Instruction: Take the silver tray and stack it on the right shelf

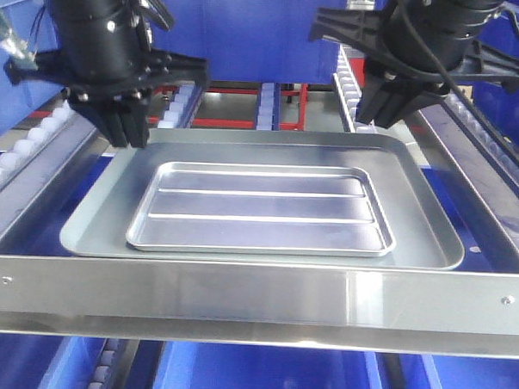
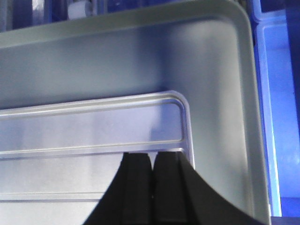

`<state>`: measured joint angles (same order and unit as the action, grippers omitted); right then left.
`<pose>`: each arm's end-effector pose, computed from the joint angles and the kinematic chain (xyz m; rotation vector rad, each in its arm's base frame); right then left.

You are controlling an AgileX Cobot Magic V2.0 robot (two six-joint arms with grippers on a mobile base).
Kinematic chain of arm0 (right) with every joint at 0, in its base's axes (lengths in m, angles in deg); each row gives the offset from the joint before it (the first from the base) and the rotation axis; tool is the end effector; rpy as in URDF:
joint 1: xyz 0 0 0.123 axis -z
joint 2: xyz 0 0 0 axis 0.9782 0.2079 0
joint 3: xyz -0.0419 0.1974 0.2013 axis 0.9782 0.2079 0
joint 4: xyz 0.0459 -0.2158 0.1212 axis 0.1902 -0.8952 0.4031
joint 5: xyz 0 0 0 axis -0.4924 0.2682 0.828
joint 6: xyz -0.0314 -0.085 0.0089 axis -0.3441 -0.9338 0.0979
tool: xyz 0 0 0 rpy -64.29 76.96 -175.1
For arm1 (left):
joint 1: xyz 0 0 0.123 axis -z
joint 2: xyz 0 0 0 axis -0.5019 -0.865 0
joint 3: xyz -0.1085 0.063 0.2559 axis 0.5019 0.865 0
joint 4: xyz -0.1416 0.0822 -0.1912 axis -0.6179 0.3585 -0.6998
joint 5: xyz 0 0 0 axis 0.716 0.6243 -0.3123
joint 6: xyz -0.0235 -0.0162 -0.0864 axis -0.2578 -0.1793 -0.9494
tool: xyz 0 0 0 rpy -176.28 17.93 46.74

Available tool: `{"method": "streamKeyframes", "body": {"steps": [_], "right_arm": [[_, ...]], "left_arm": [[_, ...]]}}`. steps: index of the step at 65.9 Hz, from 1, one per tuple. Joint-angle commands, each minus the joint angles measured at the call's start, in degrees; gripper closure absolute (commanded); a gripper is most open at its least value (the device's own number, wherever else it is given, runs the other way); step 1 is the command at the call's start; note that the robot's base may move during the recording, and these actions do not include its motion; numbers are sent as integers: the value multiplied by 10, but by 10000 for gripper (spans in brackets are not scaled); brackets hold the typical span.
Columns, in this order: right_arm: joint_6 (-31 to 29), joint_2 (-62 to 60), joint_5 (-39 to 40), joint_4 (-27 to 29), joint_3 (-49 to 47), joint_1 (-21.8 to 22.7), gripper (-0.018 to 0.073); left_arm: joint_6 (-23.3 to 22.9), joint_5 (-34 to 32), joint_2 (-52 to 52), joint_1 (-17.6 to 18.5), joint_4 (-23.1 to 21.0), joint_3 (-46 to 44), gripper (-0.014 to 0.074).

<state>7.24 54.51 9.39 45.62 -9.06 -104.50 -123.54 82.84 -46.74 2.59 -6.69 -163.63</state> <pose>0.3186 0.1440 0.2662 0.2369 2.3918 0.3285 0.3392 -0.1938 0.2538 0.1064 2.5657 -0.0840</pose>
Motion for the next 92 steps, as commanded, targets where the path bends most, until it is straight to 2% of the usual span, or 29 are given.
{"method": "streamKeyframes", "body": {"steps": [1, 6, 15, 28, 34, 43, 63, 73, 92], "right_arm": [[-4, -27, 24, -18, -20, 2, 501], [-4, -30, 9, -18, -20, 2, 501], [-30, -48, -16, -21, -20, 2, 501], [-153, -110, 20, -30, -9, -9, 501], [-207, -160, 65, -30, 27, -27, 501], [-249, -248, 89, -30, 93, -53, 501], [-251, -488, 87, -30, 218, -66, 501], [-251, -588, 84, -30, 273, -66, 501], [-251, -659, 98, -30, 330, -66, 501]], "left_arm": [[0, 7, 30, 0, 18, -32, 685], [20, 33, 33, 0, 16, -42, 687], [21, 12, 61, 0, 12, -40, 685], [19, -81, 146, 1, -21, 27, 685], [19, -127, 198, 11, -16, 88, 685], [20, -187, 274, 36, -7, 176, 685], [20, -270, 470, 116, 36, 329, 685], [20, -307, 571, 117, 39, 395, 685], [20, -308, 718, 116, 45, 485, 685]]}}
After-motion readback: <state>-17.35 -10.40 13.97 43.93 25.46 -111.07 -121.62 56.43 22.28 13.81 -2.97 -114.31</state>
